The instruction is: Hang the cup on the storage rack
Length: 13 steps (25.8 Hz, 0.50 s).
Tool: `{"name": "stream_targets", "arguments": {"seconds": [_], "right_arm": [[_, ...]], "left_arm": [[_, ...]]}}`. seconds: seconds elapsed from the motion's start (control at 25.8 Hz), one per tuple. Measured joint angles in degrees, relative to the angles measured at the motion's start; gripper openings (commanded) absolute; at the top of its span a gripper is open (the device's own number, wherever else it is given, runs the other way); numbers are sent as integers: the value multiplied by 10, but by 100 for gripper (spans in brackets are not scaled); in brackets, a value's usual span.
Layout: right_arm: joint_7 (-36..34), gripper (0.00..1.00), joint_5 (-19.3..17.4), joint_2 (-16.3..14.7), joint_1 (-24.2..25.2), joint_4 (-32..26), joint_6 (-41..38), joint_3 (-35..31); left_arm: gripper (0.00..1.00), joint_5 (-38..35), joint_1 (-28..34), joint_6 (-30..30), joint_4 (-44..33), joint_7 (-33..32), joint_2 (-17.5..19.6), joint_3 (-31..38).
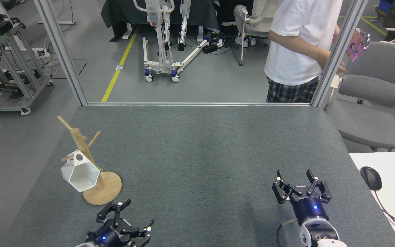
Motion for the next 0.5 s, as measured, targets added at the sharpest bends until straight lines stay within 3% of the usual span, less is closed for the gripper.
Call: {"name": "stream_targets", "arguments": {"seconds": [0.12,0.35,0.5], "right_arm": [[0,99,1,0,-1,-1,0,0],[-1,99,4,9,-33,-9,35,16],[0,99,5,18,-48,-37,83,53]], "left_arm": [[98,7,-11,50,-5,1,-27,-25],[98,70,-42,282,-2,3,-40,-173],[98,87,-73,394,20,2,-41,-236]]}}
